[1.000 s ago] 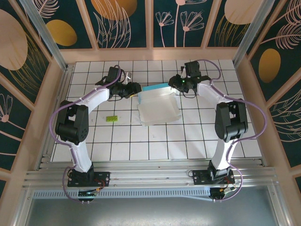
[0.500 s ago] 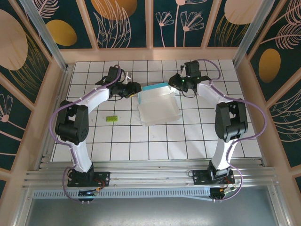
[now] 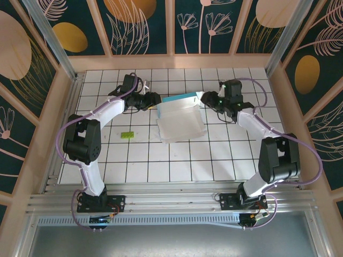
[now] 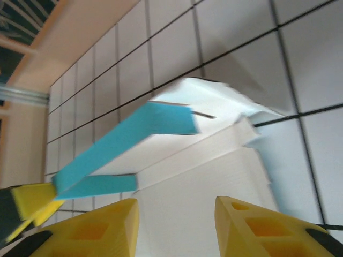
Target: Fold the paper box
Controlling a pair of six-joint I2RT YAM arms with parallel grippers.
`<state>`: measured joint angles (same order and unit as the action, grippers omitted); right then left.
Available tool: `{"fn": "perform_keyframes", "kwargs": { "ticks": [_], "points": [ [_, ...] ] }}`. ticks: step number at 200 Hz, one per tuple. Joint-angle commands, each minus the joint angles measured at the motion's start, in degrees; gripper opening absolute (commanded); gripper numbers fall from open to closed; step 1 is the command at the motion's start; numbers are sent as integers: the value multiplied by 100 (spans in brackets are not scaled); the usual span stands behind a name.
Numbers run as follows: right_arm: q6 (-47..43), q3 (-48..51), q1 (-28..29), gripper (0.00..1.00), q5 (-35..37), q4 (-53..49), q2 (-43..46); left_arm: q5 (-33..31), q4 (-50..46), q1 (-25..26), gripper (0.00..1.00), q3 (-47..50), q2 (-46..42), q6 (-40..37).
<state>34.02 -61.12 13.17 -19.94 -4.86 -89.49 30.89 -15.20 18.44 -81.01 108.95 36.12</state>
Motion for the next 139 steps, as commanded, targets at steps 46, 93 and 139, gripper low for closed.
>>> {"fn": "perform_keyframes", "kwargs": {
  "ticks": [46, 93, 139],
  "points": [
    [-391, 304, 60, 44, 272, 1330, -1044, -83, -306, 27, 47, -274, 153, -4],
    [-599, -38, 127, 45, 337, 1805, -1814, -122, -369, 24, 46, -319, 227, -35],
    [-581, -233, 210, 45, 338, 2070, -2270, -79, -221, 20, 45, -279, 62, -20]
  ]
}}
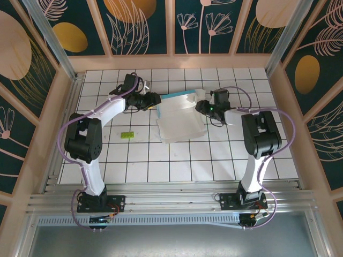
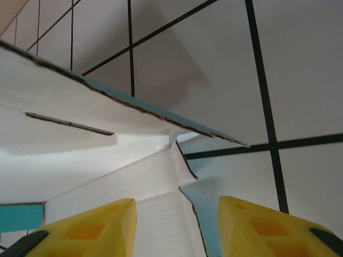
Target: Fold the paper box
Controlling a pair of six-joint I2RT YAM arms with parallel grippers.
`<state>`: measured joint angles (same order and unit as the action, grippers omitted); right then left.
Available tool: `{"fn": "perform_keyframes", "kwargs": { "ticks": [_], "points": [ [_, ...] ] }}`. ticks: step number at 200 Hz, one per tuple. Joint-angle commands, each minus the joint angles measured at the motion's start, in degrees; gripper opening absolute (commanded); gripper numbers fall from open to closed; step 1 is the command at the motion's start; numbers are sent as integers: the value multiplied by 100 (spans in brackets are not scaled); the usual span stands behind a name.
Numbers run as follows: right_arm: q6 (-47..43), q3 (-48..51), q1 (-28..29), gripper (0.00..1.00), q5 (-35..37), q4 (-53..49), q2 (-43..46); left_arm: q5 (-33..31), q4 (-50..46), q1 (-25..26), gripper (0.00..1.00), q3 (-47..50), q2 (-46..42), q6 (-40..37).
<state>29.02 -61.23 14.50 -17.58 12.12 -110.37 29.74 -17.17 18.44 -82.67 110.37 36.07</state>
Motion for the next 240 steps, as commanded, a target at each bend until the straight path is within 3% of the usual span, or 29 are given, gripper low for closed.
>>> {"fn": "perform_keyframes", "kwargs": {
  "ticks": [1, 33, 72, 119, 171, 240],
  "points": [
    [-80, -222, 78, 45, 104, 380, -189, 39, -24, 20, 45, -115, -87, -19],
    [-105, -172, 105, 45, 278, 642, -310, 43, 61, 20, 45, -12, -359, -17],
    [-246, -187, 134, 45, 379, 846, -388, -464, 407, 22, 66, 401, -961, 499],
    [-264, -201, 158, 41, 288, 948, -517, -847, 555, 20, 76, 400, -778, 1231],
    [-313, -222, 193, 34, 155, 928, -548, -407, 752, 82, 70, 163, -134, 1412],
    [-409, -252, 270, 28, 159, 899, -604, -330, 899, 121, 46, 190, 84, 1536]
  ]
}}
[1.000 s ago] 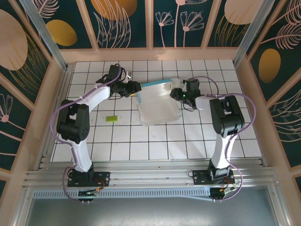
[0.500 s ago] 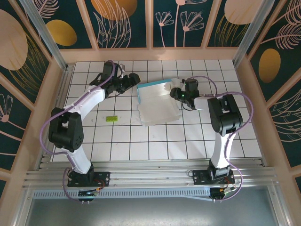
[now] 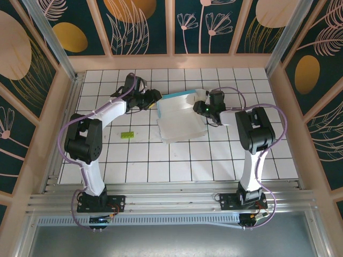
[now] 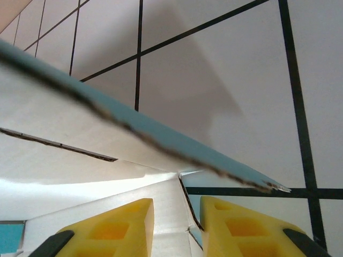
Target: Fold the paper box
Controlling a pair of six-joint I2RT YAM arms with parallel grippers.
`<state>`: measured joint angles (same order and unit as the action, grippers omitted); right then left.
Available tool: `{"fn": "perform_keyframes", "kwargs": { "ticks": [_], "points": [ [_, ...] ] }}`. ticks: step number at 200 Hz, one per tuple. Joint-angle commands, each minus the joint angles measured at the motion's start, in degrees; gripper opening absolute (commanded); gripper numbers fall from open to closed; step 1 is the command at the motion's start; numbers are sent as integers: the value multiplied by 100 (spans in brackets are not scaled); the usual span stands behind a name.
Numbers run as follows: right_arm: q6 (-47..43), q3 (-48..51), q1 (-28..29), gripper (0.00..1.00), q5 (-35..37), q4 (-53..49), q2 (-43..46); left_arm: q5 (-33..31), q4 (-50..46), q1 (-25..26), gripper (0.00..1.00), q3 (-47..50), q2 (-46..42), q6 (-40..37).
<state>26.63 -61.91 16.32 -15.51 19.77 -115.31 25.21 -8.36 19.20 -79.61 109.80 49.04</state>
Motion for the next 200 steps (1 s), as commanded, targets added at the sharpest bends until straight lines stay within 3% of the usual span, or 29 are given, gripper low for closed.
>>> {"fn": "perform_keyframes", "kwargs": {
  "ticks": [1, 40, 138, 168, 200],
  "points": [
    [-173, -183, 90, 28, -53, 129, -108, 119, 19, 42, 46, -116, 144, 239],
    [-305, -153, 164, 24, 9, 187, -73, 201, 36, 40, 38, -81, 175, 235],
    [-542, -234, 485, 21, 123, 144, -252, 266, -17, 57, 36, -81, 163, 167],
    [-554, -167, 506, 24, 140, 121, -165, 220, -42, 64, 36, -88, 139, 127],
    [-686, -17, 426, 34, 303, -26, 371, 182, -104, 58, 36, -124, 151, 70]
  ]
}}
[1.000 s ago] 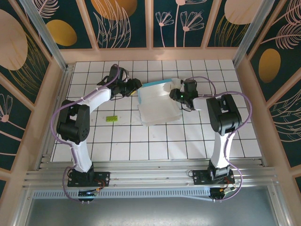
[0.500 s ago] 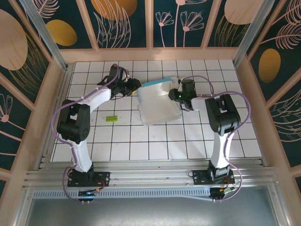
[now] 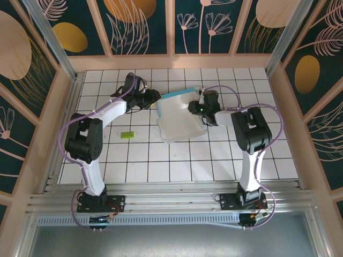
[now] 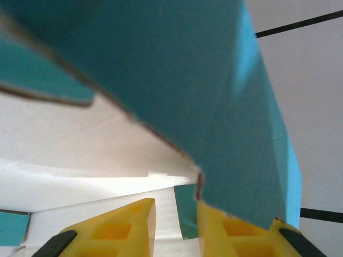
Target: Fold the paper box
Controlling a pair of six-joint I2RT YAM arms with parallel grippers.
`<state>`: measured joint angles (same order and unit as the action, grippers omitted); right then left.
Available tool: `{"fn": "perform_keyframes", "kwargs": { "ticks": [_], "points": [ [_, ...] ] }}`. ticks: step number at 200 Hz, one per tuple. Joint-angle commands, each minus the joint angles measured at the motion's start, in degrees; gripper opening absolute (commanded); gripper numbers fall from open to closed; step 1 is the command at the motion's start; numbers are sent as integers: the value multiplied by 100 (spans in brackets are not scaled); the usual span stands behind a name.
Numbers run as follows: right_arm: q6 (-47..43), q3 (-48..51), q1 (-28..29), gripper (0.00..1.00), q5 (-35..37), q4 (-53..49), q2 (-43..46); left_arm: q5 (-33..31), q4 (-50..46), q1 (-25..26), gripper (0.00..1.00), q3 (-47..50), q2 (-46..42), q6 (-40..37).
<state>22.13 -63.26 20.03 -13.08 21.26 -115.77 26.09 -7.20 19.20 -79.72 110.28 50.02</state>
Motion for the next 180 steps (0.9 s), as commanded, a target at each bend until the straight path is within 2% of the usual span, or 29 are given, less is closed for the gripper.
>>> {"fn": "perform_keyframes", "kwargs": {
  "ticks": [1, 32, 55, 69, 80, 100, 108, 120, 133, 156, 180],
  "points": [
    [-244, 124, 50, 35, 65, -183, 438, 88, -216, 62, 36, -113, 105, -32],
    [-476, 525, 5, 42, 404, -355, 1145, 72, -238, 57, 36, -118, 117, -56],
    [-672, 935, -84, 45, 508, -332, 1682, 36, -290, 58, 36, -148, 95, -118],
    [-901, 1073, -208, 50, 483, -414, 1969, 5, -333, 60, 36, -174, 101, -159],
    [-1286, 1096, -342, 62, 341, -550, 2146, 3, -376, 57, 36, -214, 116, -194],
    [-2028, 998, -623, 90, -35, -781, 2222, 2, -422, 57, 36, -263, 143, -226],
    [-2294, 839, -757, 95, -289, -956, 2144, 1, -423, 60, 36, -272, 152, -221],
    [-2655, 542, -915, 95, -540, -1240, 1938, 10, -422, 62, 36, -281, 137, -212],
    [-2992, 199, -1008, 90, -552, -1465, 1670, 2, -431, 57, 36, -289, 125, -212],
    [-3599, -378, -1045, 79, -777, -1787, 1171, -35, -449, 60, 36, -298, 107, -221],
    [-3738, -717, -1044, 69, -1099, -1712, 765, -24, -470, 57, 36, -324, 130, -215]
  ]
}}
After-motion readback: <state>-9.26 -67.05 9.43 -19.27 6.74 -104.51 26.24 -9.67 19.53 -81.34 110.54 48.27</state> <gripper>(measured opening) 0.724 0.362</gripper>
